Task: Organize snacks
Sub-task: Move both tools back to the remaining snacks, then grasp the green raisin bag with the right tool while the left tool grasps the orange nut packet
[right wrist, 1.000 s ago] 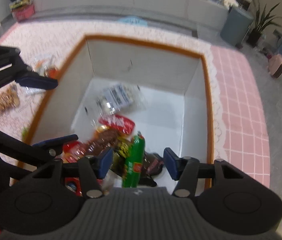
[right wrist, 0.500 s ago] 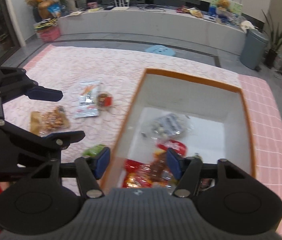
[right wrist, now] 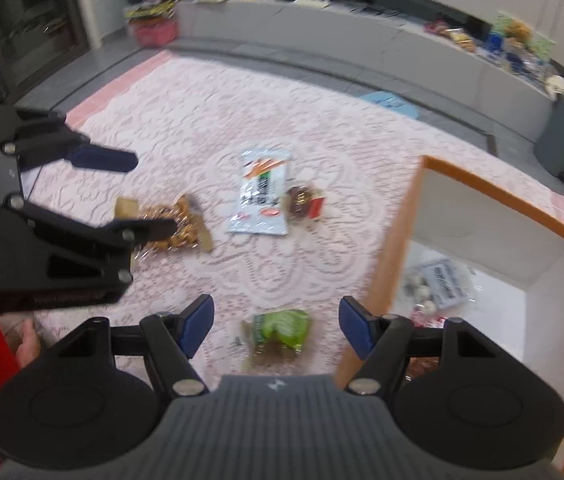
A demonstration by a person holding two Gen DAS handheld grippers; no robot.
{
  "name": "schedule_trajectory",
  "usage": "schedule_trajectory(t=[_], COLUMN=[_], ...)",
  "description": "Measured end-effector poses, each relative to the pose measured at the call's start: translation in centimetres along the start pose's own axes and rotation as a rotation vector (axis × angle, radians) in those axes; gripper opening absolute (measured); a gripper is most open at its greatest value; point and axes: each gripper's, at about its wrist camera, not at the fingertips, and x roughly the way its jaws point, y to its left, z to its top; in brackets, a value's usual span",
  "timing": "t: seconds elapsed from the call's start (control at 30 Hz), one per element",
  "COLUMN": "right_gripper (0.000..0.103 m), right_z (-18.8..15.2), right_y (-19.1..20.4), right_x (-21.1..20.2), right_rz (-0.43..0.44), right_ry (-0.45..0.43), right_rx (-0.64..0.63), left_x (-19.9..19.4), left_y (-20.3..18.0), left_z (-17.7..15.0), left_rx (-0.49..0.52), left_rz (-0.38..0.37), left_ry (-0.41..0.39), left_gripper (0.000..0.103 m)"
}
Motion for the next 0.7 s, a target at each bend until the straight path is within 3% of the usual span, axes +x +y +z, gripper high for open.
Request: schedule_trajectory(t=[0.07,0.33,0.7], right_gripper=[0.068,0.067,0.066], right_z=[0.4,1.3,1.0], right_y=[0.5,1.4,3.6], right_x=[1.2,5.7,10.1], right_rz=[0.018,0.014,-0.026], right_ry=[0.041,0.195,0.345], right_rx=[-0.033,-0.142,-0.285], left_x=[0.5,2.1,4.6], left_y=[1.2,3.1,6.3], left_z=[-0.4,-2.3,-4.0], left_rx=[-0.025,0.036,-0.077], left_rz=[-0.028,-0.080,-0.100], left_ry=[0.030,0.112,0.193], left_gripper=[0.071,0.073,0.081])
